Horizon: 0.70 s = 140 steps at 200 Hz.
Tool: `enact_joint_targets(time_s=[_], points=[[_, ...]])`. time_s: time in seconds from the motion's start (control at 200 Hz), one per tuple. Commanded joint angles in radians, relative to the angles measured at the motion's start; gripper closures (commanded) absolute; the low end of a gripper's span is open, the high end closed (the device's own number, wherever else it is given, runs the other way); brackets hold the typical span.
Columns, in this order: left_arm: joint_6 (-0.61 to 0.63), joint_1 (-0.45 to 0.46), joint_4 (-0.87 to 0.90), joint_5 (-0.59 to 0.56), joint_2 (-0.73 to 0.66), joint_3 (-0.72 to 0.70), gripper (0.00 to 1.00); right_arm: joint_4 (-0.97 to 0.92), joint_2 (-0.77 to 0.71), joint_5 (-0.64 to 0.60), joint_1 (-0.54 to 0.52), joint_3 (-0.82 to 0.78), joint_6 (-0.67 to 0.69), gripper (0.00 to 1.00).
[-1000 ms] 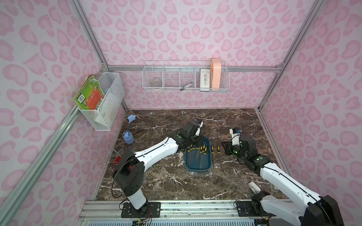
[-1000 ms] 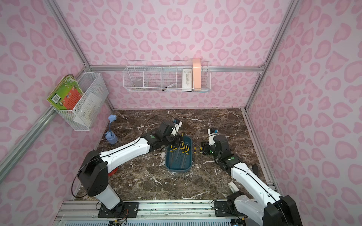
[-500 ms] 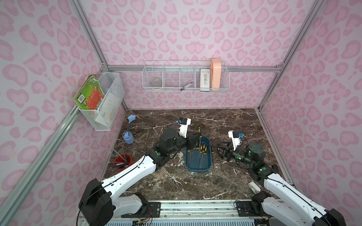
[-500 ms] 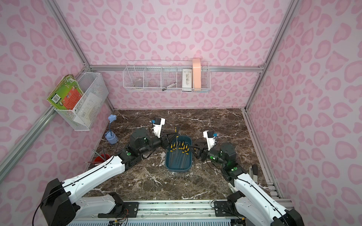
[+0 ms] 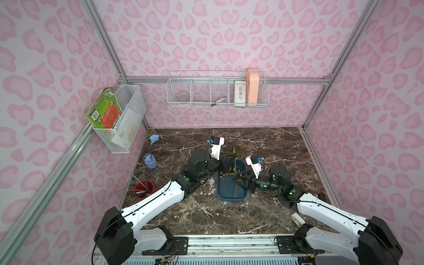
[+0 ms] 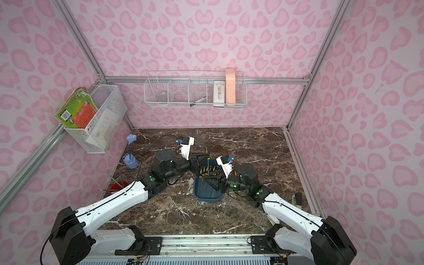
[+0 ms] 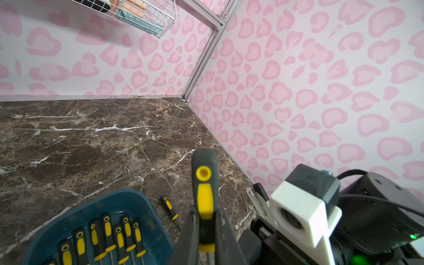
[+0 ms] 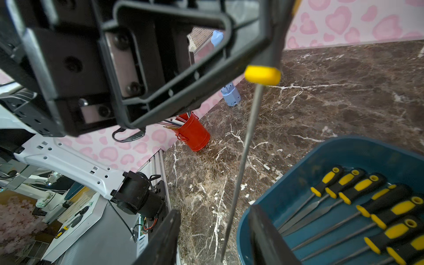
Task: Take the file tool out of the storage box
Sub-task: Pick up the file tool from the storage box.
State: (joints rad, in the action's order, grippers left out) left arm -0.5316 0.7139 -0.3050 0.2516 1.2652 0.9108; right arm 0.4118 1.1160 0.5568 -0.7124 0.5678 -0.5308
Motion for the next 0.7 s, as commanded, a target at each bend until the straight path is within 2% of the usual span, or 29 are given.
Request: enact_joint_targets(time_s=[0.0,0.105,0.36,0.405,0.475,0.525,0.55,0.635,0.695], points=[[0.019,-0.001,-0.005,-0.006,0.007,0.010,1.00,-0.026,0.023,-0.027,-0.001,0.015,0.016,0.63],[0.037,0.004,0.030,-0.058,0.007,0.016,1.00,-0.025,0.030,-0.026,-0.002,0.017,0.016,0.74],[0.048,0.007,0.051,-0.069,0.028,0.028,1.00,-0.033,0.050,-0.063,-0.002,0.020,0.018,1.00],[0.048,0.007,0.051,-0.068,0.027,0.025,1.00,-0.042,0.048,-0.073,-0.001,0.021,0.023,1.00],[0.057,0.009,0.067,-0.085,0.017,0.025,0.79,-0.060,0.046,-0.086,0.000,0.022,0.030,1.00],[0.061,0.008,0.076,-0.107,0.005,0.018,0.53,-0.059,0.043,-0.090,-0.001,0.020,0.030,1.00],[0.063,0.009,0.080,-0.116,-0.003,0.014,0.44,-0.062,0.042,-0.090,-0.001,0.021,0.032,1.00],[0.060,0.009,0.095,-0.134,-0.025,-0.004,0.32,-0.120,0.040,-0.120,0.005,0.033,0.029,1.00],[0.055,0.009,0.117,-0.128,-0.038,-0.016,0.27,-0.213,0.026,-0.142,0.034,0.047,0.024,1.00]])
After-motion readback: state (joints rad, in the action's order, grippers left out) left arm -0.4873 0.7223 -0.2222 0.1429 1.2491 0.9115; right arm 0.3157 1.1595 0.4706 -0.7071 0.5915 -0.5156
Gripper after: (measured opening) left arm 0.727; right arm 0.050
